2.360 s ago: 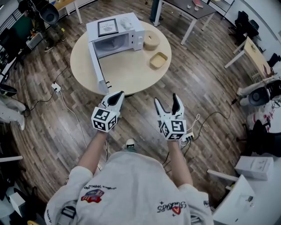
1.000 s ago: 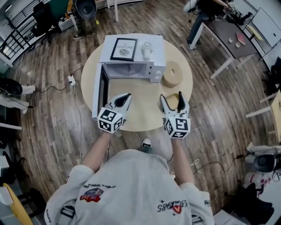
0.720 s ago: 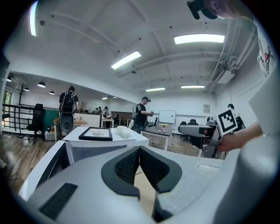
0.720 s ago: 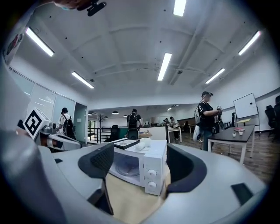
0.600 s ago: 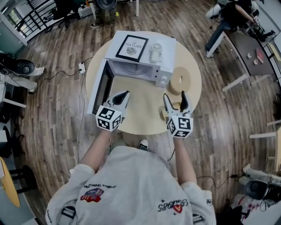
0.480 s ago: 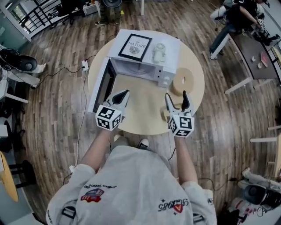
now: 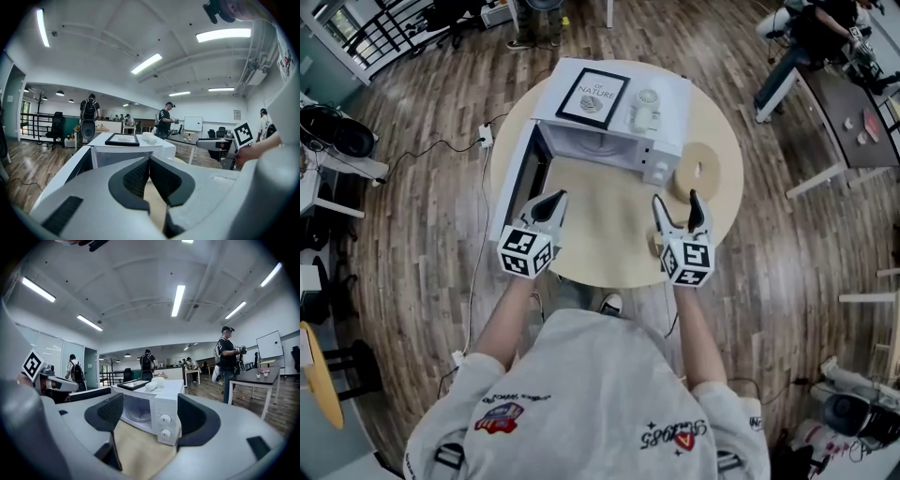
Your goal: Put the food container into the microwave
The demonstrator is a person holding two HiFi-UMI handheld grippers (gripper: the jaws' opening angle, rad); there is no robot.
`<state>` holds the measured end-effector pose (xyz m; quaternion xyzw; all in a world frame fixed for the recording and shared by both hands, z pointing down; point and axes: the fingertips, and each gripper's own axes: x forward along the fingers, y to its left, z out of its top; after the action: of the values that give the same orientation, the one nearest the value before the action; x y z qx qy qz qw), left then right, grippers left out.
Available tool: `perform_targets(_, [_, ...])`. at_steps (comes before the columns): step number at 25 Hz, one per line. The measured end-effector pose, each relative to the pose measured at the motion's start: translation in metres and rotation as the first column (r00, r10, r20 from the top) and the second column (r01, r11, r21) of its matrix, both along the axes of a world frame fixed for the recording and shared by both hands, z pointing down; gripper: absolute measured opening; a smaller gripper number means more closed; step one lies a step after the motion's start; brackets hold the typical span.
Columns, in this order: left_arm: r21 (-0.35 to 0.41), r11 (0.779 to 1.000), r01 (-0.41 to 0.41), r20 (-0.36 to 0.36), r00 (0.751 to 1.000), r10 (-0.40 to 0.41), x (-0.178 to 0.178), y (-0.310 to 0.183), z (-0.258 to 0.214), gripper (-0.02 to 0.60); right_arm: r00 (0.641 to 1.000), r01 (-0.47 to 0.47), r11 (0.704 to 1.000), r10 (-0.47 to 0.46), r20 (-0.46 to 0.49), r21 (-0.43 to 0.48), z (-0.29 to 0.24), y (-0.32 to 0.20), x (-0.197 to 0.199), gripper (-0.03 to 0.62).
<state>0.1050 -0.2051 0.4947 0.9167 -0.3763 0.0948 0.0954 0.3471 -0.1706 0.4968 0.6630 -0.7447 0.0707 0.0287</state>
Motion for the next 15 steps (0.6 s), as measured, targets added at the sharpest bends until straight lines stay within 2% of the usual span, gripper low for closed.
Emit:
perform_targets(5, [-0.016,1.0,0.011,-0.006,1.0,-0.011,-0.005,-0.006,0.009,0.005,1.0,-0.004,0.999,0.003,-0.02,-0.045,0.018,0.001,-0.001,0.349])
perform_targets(15, [-0.051,0.998,0.027,-0.009,1.0,-0.027,-0.017,-0.007,0.031,0.005,0.998,0.001,0.981,-0.012,-0.056,-0.195,0.091,0.01,-0.007,0.351])
